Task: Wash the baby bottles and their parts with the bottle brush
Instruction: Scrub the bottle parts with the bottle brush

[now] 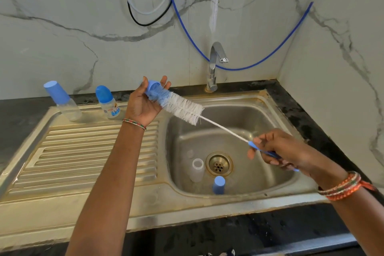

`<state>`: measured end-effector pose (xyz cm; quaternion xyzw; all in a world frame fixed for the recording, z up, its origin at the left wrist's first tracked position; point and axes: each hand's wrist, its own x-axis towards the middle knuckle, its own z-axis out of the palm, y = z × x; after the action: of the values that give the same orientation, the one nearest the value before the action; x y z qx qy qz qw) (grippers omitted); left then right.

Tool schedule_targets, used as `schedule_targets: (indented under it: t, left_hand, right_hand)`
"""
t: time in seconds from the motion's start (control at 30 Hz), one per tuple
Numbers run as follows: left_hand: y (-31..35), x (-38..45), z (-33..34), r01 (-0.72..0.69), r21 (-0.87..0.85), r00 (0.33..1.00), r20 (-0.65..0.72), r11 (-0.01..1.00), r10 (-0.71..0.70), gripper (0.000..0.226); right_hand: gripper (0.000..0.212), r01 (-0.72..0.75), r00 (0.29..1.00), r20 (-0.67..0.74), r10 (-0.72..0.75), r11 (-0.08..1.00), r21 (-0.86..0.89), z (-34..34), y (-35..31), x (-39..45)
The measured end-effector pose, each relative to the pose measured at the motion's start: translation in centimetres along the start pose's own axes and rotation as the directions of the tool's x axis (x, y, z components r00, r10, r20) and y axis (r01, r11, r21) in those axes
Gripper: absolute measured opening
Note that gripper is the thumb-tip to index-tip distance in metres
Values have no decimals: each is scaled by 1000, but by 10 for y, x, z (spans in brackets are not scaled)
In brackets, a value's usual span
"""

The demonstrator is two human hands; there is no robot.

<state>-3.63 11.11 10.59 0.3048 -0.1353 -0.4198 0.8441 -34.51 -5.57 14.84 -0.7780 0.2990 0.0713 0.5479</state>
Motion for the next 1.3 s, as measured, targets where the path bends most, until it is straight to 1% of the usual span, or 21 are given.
schedule_targets:
  t: [0.07, 0.13, 0.17, 0.33, 0.43, 0.5, 0.57, 0.6, 0.67, 0.7, 0.77, 0.87, 0.93, 0.97, 1.0, 1.03, 1.1, 1.13, 1.2, 1.23, 1.3]
  left_hand:
    - [-2, 0, 0, 23, 80, 997, -75, 997, -17, 54]
    - [-4, 3, -1, 30, 113, 979, -202, 993, -7, 22]
    - [-5, 4, 0, 19, 105, 970, -244, 994, 7, 17]
    - [-7, 9, 8, -27, 133, 945, -320, 991, 69, 38]
    - [-9, 12, 11, -99, 155, 923, -354, 983, 149, 29]
    - [-10, 11, 10, -132, 132, 929, -330, 982, 169, 21]
    - [-9, 9, 10, -138, 95, 945, -284, 986, 159, 20]
    - [-8, 9, 9, -132, 90, 951, -269, 987, 151, 21]
    - [-6, 8, 7, -114, 82, 955, -266, 990, 132, 20]
    - [-6, 8, 6, -113, 68, 956, -263, 991, 128, 20]
    - [-5, 9, 5, -120, 37, 959, -254, 992, 125, 20]
    - [-6, 8, 7, -72, 134, 959, -261, 988, 105, 19]
    - [-9, 8, 6, -4, 261, 957, -281, 965, 79, 15]
    - [-10, 7, 4, 17, 288, 954, -291, 957, 71, 15]
    - [-10, 7, 3, 23, 292, 953, -297, 956, 67, 15]
    - [-10, 7, 1, 22, 289, 953, -295, 957, 68, 14]
    - [-9, 6, 0, 6, 286, 959, -274, 958, 75, 13]
    - [-8, 6, 1, -1, 287, 964, -256, 958, 78, 11]
    - [-7, 4, 1, -14, 288, 973, -215, 957, 79, 5]
    - [-7, 3, 0, -22, 283, 977, -196, 959, 80, 10]
    - [-8, 0, -2, -43, 256, 985, -152, 966, 85, 24]
  right_hand:
    - [23, 176, 950, -209, -233, 950, -257, 4, 4, 2]
    - [12, 186, 836, -364, -411, 836, -516, 5, 10, 7]
    - [13, 169, 799, -409, -441, 818, -550, 5, 13, 8]
    - [20, 139, 658, -511, -553, 756, -639, 15, 13, 4]
    - [20, 98, 586, -517, -623, 689, -719, 18, 13, 2]
    - [9, 161, 672, -509, -538, 777, -609, 16, 11, 3]
    - [24, 172, 876, -397, -273, 947, -271, 11, 5, 3]
    - [30, 136, 934, -317, -167, 984, -116, 10, 3, 1]
    - [32, 113, 957, -260, -129, 991, -76, 10, 4, 1]
    - [26, 130, 929, -315, -192, 969, -209, 11, 8, 1]
    - [11, 129, 781, -482, -399, 856, -500, 15, 14, 2]
    - [20, 153, 533, -644, -549, 811, -565, 19, 15, 2]
    - [23, 163, 382, -656, -651, 746, -645, 19, 17, 3]
    - [22, 153, 343, -650, -679, 723, -674, 18, 18, 3]
    - [19, 157, 373, -654, -658, 740, -655, 16, 17, 2]
    - [13, 177, 483, -667, -567, 809, -560, 14, 15, 3]
    - [15, 145, 839, -497, -223, 971, -192, 8, 10, 4]
    - [25, 53, 941, -335, -51, 999, -2, 6, 8, 4]
    - [34, -79, 989, -107, 102, 977, 200, 1, 9, 5]
    - [32, -85, 992, -73, 103, 972, 221, -1, 10, 6]
    - [20, -5, 988, -150, 28, 989, 146, -3, 12, 9]
